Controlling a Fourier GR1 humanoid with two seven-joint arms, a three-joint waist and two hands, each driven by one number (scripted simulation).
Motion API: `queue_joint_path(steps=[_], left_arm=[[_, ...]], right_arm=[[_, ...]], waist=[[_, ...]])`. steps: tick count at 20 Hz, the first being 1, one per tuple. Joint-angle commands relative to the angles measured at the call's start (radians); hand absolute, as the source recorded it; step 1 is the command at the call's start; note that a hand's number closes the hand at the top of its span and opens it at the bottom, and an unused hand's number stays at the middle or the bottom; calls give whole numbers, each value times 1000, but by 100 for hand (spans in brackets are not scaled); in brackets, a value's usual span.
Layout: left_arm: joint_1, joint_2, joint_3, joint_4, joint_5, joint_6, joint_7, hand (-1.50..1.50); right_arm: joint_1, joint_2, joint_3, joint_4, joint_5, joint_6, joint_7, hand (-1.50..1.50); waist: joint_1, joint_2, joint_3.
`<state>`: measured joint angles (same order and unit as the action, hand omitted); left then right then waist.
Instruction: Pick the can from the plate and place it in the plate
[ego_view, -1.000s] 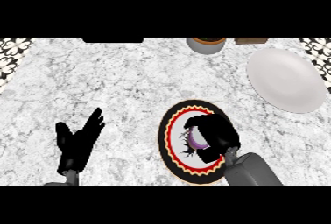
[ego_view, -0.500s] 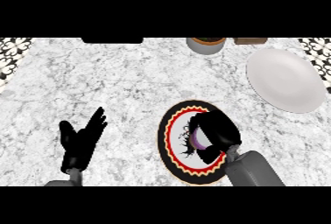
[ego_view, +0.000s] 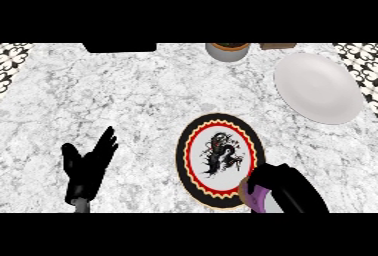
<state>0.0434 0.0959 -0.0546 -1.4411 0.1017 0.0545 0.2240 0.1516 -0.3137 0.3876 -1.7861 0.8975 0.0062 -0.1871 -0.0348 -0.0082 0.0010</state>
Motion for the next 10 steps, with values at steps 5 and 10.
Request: queue_joint_path(steps=[5, 10], left_arm=[[-18, 1, 19, 55, -2, -12, -56, 0], [-10, 0, -3, -15, -8, -6, 7, 0]], right_arm=[[200, -49, -253, -202, -316, -120, -177, 150], [163, -40, -438, -185, -563, -45, -127, 150]], waist=[[11, 7, -1], [29, 8, 0]])
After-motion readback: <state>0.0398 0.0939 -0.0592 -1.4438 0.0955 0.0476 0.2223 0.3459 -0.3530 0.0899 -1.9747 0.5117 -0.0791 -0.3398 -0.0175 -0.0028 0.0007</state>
